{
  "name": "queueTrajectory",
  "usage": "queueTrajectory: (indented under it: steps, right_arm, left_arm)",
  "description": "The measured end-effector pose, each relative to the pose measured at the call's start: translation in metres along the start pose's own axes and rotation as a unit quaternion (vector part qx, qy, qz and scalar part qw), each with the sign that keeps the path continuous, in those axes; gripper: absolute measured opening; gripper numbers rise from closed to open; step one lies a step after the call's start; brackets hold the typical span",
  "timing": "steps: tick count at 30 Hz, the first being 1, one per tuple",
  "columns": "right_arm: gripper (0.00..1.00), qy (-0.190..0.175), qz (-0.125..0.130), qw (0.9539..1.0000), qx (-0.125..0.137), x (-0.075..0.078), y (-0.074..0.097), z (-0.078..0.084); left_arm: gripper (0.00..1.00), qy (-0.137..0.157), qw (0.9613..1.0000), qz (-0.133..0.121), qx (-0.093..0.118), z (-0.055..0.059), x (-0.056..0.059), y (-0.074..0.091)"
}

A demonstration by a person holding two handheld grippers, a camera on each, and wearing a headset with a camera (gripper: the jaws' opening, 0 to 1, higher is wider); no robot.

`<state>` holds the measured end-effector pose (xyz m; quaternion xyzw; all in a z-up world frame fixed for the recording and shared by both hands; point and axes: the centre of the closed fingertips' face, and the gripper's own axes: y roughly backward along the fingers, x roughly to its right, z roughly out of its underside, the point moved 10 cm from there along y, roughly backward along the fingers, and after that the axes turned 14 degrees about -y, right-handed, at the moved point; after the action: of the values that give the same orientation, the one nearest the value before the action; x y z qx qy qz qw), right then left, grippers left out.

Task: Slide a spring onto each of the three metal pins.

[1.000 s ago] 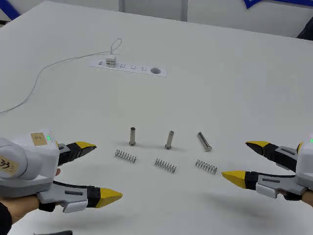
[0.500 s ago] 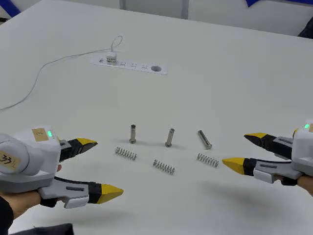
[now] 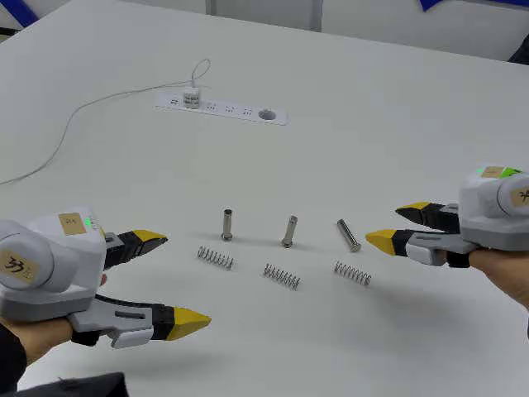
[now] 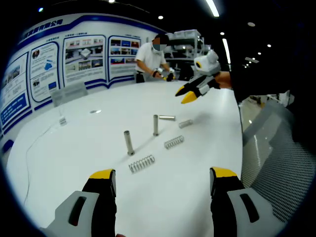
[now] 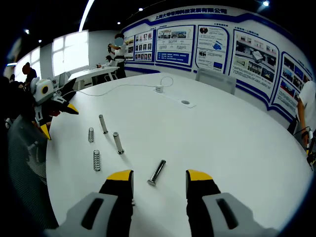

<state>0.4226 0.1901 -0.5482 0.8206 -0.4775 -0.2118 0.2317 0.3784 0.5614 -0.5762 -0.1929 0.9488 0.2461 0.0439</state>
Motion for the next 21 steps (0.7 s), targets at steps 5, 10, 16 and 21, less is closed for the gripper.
queueTrajectory:
  steps: [5,10,16,21]
  right_arm:
    - [0.35,-0.009,0.015,0.9997,-0.015,0.003,-0.011,-0.006]
    - [0.31,-0.009,0.022,0.9991,-0.035,0.003,-0.022,-0.008]
    - [0.27,-0.015,0.029,0.9975,-0.062,0.002,-0.036,-0.011]
    - [0.24,-0.027,0.034,0.9958,-0.080,0.002,-0.047,-0.014]
  left_arm:
    - [0.79,0.000,1.0000,0.000,0.001,0.000,0.000,-0.001]
    - [0.79,0.000,1.0000,0.000,0.000,0.000,-0.001,-0.001]
    - [0.78,0.000,1.0000,0.000,0.000,0.000,-0.001,-0.001]
    - [0.78,0.000,1.0000,0.000,0.000,-0.001,-0.001,-0.001]
